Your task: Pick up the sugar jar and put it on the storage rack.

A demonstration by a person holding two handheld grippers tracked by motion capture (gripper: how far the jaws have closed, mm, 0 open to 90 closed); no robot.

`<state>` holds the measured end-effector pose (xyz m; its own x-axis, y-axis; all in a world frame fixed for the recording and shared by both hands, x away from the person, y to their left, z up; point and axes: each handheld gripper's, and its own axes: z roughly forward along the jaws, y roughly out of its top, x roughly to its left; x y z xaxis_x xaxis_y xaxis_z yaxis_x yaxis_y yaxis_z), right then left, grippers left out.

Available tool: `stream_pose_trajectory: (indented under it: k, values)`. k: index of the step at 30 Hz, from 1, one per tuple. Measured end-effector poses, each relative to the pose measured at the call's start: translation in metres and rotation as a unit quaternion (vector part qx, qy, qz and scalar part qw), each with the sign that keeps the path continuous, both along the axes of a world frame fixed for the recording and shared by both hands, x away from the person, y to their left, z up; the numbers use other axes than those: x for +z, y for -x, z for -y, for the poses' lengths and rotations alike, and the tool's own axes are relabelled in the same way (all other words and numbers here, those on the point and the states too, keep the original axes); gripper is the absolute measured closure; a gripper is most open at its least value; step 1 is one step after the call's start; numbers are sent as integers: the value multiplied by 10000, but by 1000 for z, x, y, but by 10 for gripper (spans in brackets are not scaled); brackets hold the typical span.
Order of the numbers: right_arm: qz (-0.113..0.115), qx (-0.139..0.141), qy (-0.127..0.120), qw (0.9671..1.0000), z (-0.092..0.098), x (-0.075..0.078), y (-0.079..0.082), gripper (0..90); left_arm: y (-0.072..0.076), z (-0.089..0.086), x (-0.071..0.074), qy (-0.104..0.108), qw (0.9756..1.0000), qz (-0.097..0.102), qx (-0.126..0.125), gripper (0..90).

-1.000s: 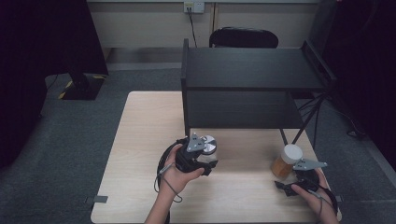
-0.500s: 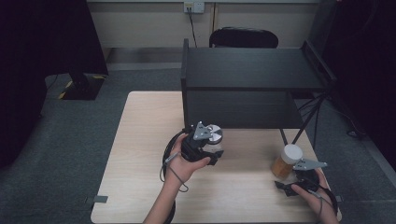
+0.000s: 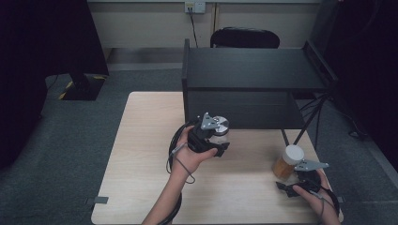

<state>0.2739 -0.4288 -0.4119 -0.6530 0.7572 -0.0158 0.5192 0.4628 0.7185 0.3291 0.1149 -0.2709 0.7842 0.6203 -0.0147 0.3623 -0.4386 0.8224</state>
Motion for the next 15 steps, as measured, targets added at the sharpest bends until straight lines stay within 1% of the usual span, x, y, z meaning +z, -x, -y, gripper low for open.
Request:
stream_pose_trajectory:
  k: [3,6,8,12,14,15]
  values:
    - [0,0,0,10000,0,0,0,0,-2,3,2,6,10000,3,20,306]
    - [1,1,1,10000,0,0,0,0,-5,9,7,-18,10000,11,92,307]
    - [0,2,1,10000,0,0,0,0,-7,14,11,-86,9999,36,117,306]
    - [1,1,0,10000,0,0,0,0,-11,20,16,-105,9998,61,169,307]
    - [0,1,1,10000,0,0,0,0,-12,26,18,-179,9996,87,216,307]
    - [0,1,1,10000,0,0,0,0,-12,26,18,-179,9996,87,216,307]
